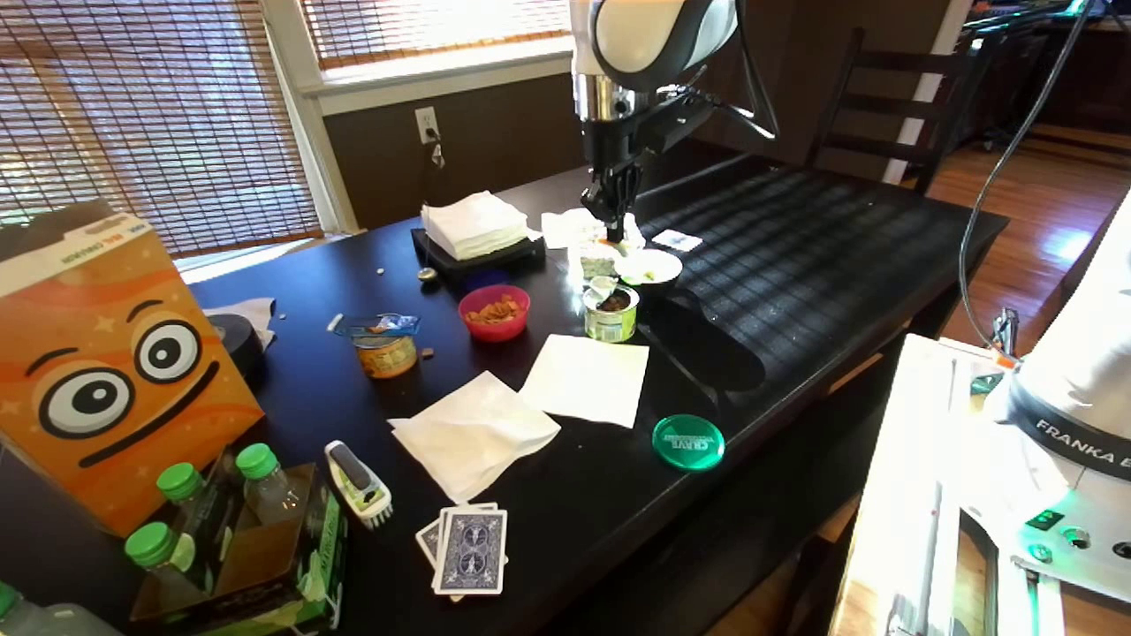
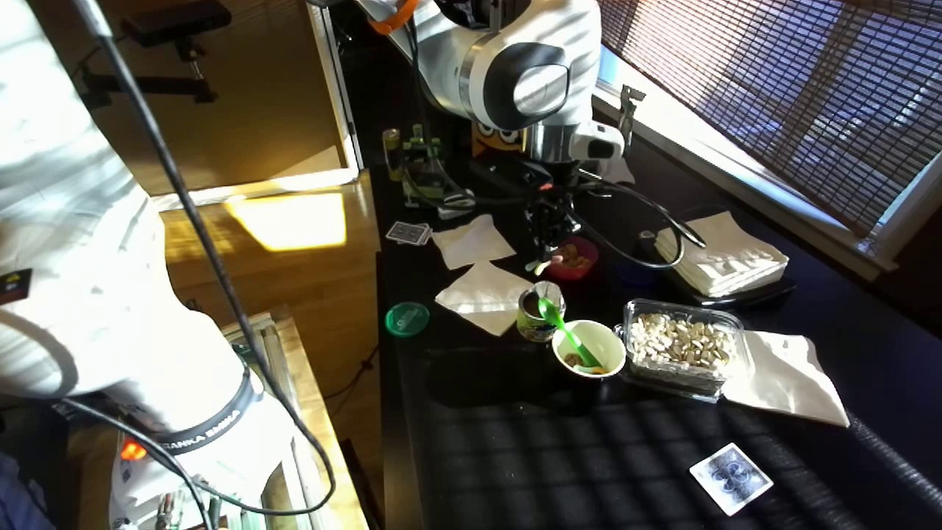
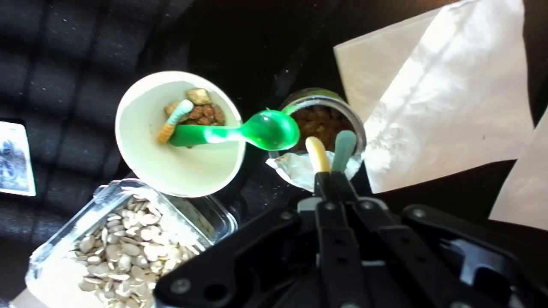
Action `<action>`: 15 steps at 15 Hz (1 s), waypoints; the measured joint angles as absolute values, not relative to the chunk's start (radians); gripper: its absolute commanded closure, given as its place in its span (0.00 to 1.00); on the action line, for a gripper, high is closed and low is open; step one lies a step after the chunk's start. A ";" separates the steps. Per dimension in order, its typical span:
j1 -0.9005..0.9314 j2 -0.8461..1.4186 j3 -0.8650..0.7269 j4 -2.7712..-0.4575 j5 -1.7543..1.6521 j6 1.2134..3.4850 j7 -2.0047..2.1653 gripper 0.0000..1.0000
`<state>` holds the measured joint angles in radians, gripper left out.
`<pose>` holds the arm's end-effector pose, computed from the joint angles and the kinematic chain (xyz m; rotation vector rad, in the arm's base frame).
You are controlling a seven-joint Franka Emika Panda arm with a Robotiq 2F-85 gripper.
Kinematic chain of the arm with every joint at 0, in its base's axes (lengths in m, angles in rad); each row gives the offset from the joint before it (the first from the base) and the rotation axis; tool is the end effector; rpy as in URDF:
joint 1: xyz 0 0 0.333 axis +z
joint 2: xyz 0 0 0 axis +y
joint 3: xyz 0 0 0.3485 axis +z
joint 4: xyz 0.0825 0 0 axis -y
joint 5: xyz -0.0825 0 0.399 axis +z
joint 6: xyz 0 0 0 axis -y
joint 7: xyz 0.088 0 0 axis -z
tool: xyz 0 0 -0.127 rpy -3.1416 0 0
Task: Pick up the orange objects from the napkin and place them in the black and white bowl.
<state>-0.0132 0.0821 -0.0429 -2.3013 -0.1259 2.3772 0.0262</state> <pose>0.5314 -0.0329 0.3132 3.0513 0.0138 -0.0116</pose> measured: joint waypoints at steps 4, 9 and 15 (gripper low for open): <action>-0.056 0.067 -0.091 -2.300 -0.137 2.371 0.026 0.98; -0.089 0.079 -0.123 -2.300 -0.160 2.391 0.026 0.98; -0.097 0.144 -0.133 -2.298 -0.161 2.456 0.027 0.98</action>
<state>-0.0968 0.1443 -0.1328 -2.2983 -0.1612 2.4562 0.0272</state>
